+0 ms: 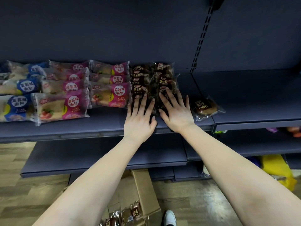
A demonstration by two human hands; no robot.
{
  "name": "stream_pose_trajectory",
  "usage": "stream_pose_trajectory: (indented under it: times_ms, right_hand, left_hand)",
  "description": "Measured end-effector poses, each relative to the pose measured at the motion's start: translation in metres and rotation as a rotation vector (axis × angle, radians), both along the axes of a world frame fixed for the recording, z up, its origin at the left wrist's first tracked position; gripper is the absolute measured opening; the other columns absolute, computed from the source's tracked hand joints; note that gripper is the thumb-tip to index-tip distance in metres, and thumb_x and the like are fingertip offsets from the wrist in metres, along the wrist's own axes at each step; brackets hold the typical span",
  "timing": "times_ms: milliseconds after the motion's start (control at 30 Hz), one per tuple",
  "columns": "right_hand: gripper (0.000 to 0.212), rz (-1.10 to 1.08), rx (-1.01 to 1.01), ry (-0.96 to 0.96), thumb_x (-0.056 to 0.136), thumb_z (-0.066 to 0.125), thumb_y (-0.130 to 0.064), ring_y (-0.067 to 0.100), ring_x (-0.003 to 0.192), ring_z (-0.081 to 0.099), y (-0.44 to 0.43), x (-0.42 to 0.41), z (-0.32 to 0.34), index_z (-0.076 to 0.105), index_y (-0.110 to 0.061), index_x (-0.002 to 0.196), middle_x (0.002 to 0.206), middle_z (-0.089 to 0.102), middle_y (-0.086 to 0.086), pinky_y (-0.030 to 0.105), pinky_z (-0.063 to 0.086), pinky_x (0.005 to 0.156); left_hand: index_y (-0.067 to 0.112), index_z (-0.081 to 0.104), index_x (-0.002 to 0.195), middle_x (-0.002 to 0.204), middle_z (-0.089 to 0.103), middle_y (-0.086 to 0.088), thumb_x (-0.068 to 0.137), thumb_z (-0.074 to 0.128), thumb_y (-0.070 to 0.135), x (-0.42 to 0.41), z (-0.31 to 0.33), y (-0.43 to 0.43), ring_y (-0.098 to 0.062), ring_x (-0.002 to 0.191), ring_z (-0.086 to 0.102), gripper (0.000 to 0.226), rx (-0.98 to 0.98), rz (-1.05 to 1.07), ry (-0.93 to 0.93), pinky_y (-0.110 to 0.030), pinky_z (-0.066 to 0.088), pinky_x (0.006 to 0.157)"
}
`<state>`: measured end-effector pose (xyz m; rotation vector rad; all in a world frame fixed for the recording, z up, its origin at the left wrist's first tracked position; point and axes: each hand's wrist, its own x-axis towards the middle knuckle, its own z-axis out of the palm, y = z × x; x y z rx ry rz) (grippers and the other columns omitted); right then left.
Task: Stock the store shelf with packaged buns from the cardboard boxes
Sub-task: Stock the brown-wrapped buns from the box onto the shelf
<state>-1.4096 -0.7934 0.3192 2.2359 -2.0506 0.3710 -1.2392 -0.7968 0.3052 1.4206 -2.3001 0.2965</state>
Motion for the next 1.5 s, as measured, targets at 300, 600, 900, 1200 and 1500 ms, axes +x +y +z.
stream_pose_trajectory:
  times_ms: [300,600,900,1200,1500]
  right_hand:
    - [0.067,0.008,-0.014,-0.014,0.087,0.012,-0.056,0.032,0.146,0.005,0.001,0.001,0.002,0.019,-0.034,0.150,0.159,0.012,-0.003,0.057,-0.001,0.114]
    - [0.051,-0.054,-0.111,0.012,0.094,0.034,-0.043,0.040,0.134,0.035,0.010,0.006,0.005,0.048,-0.024,0.138,0.146,0.043,0.010,0.068,0.018,0.106]
    - [0.056,-0.019,-0.127,0.099,0.092,0.035,-0.046,0.040,0.124,0.048,0.022,-0.005,0.028,0.052,-0.014,0.134,0.136,0.053,0.011,0.070,0.027,0.101]
    - [0.060,-0.214,-0.027,0.072,0.088,0.034,-0.047,0.044,0.120,0.051,0.046,-0.099,0.043,0.055,-0.010,0.131,0.135,0.053,0.014,0.071,0.032,0.094]
    - [0.073,-0.145,0.207,-0.008,0.095,0.037,-0.051,0.028,0.141,0.021,0.069,-0.144,0.018,0.004,-0.021,0.153,0.156,0.020,0.005,0.047,0.017,0.115]
  left_hand:
    - [0.014,0.048,0.139,0.147,0.041,-0.014,0.087,0.043,0.031,-0.001,0.000,-0.001,-0.035,0.136,0.035,0.056,0.010,-0.008,0.018,-0.051,0.030,0.111]
    - [0.015,0.050,0.137,0.146,0.043,-0.013,0.086,0.040,0.033,-0.001,0.006,0.002,-0.034,0.136,0.037,0.055,0.064,0.000,0.016,-0.050,0.027,0.111]
    - [0.008,0.038,0.142,0.149,0.036,-0.016,0.086,0.039,0.041,0.002,0.021,0.004,-0.035,0.137,0.033,0.065,0.152,-0.055,-0.080,-0.050,0.018,0.115]
    - [0.003,0.043,0.139,0.148,0.039,-0.014,0.091,0.033,0.045,-0.055,0.055,-0.009,-0.030,0.139,0.034,0.065,0.076,-0.193,-0.127,-0.046,0.017,0.116]
    - [0.009,0.019,0.150,0.156,0.024,-0.006,0.087,0.016,0.061,-0.134,0.054,-0.001,-0.021,0.148,0.003,0.083,0.118,-0.406,-0.315,-0.036,-0.016,0.116]
